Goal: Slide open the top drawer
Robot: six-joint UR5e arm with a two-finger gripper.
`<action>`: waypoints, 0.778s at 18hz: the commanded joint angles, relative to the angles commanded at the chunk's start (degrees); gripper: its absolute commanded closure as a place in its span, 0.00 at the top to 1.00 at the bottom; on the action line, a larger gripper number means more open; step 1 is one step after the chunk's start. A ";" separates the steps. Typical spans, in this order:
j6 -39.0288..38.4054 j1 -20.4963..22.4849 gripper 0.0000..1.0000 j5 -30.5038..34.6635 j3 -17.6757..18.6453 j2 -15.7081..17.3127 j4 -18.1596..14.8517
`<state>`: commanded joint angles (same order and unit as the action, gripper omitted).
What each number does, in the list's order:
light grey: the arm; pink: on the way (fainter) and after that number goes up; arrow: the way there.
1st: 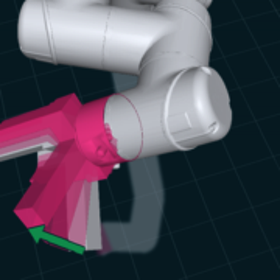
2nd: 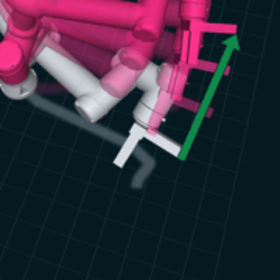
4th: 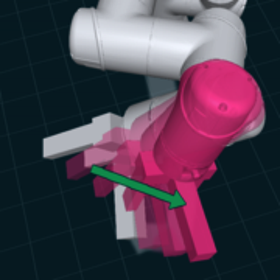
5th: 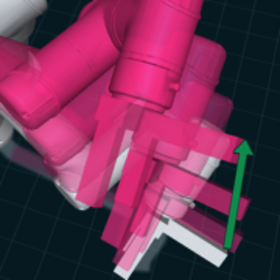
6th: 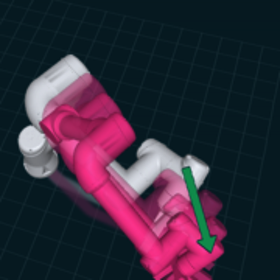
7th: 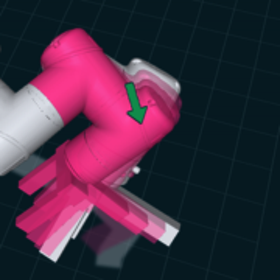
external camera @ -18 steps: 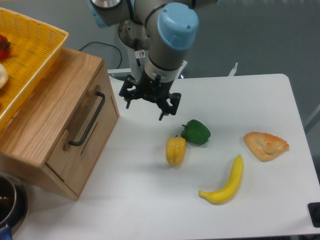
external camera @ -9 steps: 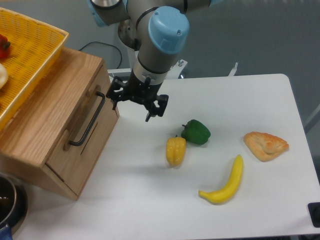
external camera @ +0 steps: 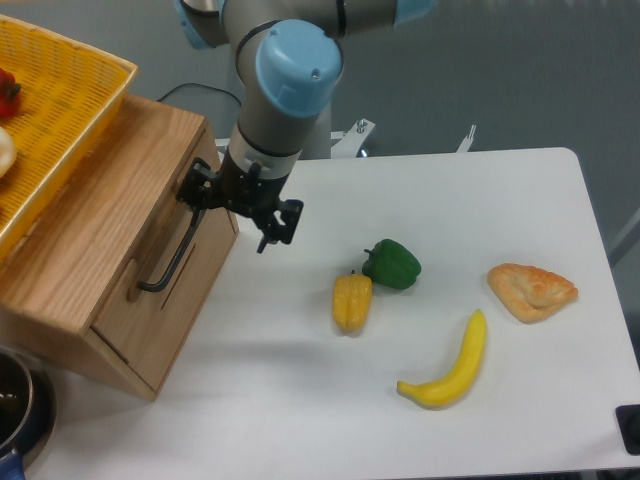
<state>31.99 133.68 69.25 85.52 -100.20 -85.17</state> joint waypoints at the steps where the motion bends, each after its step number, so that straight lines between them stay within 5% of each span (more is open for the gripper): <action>1: 0.00 -0.78 1.00 0.79 0.00 -0.35 0.00; 14: -1.93 -3.51 1.00 3.87 0.09 -2.19 1.67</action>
<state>30.06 130.17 73.12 85.61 -102.39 -83.50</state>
